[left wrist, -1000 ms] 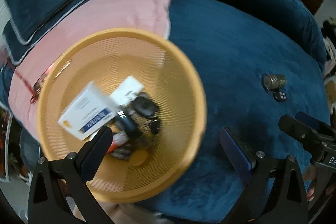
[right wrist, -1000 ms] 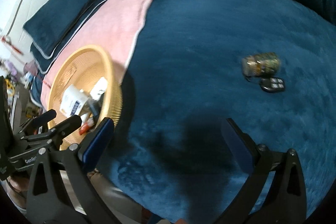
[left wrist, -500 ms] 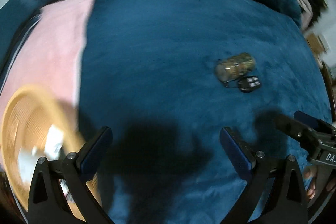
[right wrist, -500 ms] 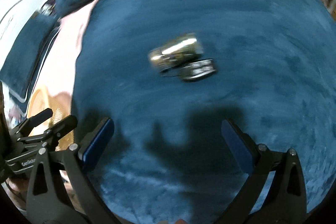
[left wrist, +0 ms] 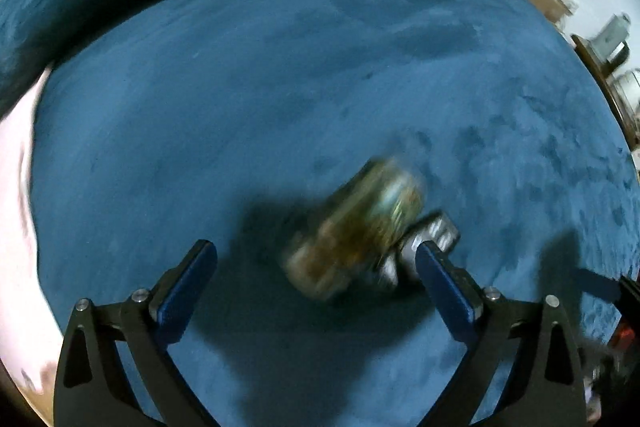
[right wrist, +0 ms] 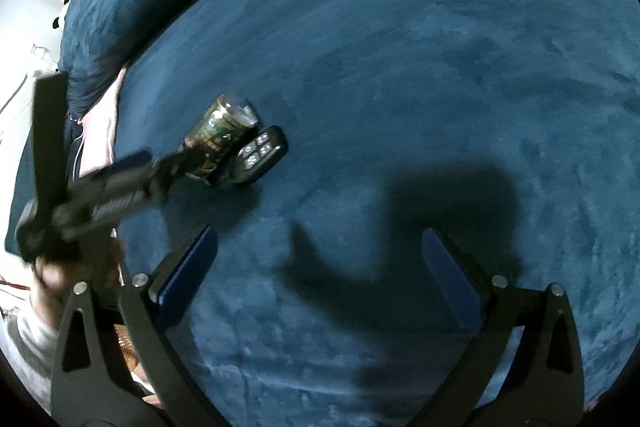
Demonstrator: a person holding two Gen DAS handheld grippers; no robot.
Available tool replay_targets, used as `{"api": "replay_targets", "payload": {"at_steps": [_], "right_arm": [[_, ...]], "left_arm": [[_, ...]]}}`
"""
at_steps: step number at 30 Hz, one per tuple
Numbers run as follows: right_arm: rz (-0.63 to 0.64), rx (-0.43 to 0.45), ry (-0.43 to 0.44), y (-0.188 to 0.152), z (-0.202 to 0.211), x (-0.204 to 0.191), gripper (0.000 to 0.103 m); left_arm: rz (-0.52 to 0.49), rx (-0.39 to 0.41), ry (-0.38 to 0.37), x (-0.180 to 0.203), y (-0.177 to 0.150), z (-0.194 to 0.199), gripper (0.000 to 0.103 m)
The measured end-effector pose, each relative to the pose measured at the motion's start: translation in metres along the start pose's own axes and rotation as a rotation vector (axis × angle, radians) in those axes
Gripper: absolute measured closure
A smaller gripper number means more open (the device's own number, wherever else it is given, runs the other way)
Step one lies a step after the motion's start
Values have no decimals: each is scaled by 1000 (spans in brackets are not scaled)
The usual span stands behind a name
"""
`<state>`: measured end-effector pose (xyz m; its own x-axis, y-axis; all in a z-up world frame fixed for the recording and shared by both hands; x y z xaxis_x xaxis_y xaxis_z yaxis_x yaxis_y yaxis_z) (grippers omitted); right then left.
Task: Organize rigid objects
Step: 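Grasp the green-labelled glass jar with the left tool while the right tool grasps the black remote, then carry the glass jar and black remote over the orange basket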
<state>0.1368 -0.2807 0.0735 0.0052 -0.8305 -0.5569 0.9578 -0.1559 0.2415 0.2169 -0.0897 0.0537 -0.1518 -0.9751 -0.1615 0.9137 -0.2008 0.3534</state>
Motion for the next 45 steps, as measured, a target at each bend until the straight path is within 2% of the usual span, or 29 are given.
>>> {"api": "replay_targets", "payload": {"at_steps": [2,3,4,7,9,12,17,19,21,22,25,26,27,28,29,30,31,34,42,45], "right_arm": [[5,9,-16,-2,6,3,1],[6,13,-25,-4,6,5,1],[7,17,-34,-5,10,10,1],[8,21,-47,-7,10,14,1],[7,12,-35,-5,1,8,1],[48,-4,-12,3,-16,-12,1],[116,-34,50,28,-55,-54,3],[61,-42,38,35,-73,-58,4],[-16,-80,34,38,-93,-55,15],[-61,-92,23,37,-102,-53,17],[-116,-57,-41,33,-111,-55,21],[-124,-37,-47,33,-111,-57,32],[-122,-22,-61,34,-111,-58,60],[-113,-17,-73,35,-112,-58,68],[-109,-17,-61,35,-112,-58,70],[-105,-13,-62,35,-112,-58,76],[-87,-11,-53,34,-109,-59,84],[-36,-24,-13,26,-93,-66,86],[52,-69,41,-17,-51,-73,90],[92,-88,48,-33,-40,-78,90]], "left_arm": [[-39,-20,-5,11,8,-11,7],[-59,-46,-26,17,11,-18,28],[-79,-69,-41,21,11,-22,43],[-101,-39,-50,18,0,-15,49],[-46,-34,-46,1,-15,-8,52],[105,-36,-40,-32,-46,6,52],[274,-66,9,-65,-110,22,52],[323,-82,21,-74,-130,24,52],[359,-87,22,-78,-146,24,52],[379,-84,25,-81,-153,25,52],[424,-70,10,-86,-159,25,52],[434,-70,1,-84,-157,21,52],[440,-73,-4,-87,-159,21,51],[444,-76,-5,-87,-159,19,50],[449,-81,-15,-88,-158,15,50],[456,-93,-25,-90,-158,12,50],[467,-107,-39,-91,-158,9,49],[506,-97,-78,-90,-159,9,54],[501,-78,-60,-100,-172,32,54],[498,-54,-50,-91,-175,46,54]]}}
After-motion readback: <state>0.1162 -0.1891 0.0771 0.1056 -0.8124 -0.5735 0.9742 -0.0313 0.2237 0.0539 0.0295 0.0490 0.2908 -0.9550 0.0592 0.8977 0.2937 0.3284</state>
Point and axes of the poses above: each gripper's, at about its wrist camera, not at the fingertips, and z roughly against the way its jaws point, x to its right, y to its top, the point moved 2 cm from there along -z, roughly the way its jaws point, and after that the axes turned 11 degrees about y, right-handed, at the moved point
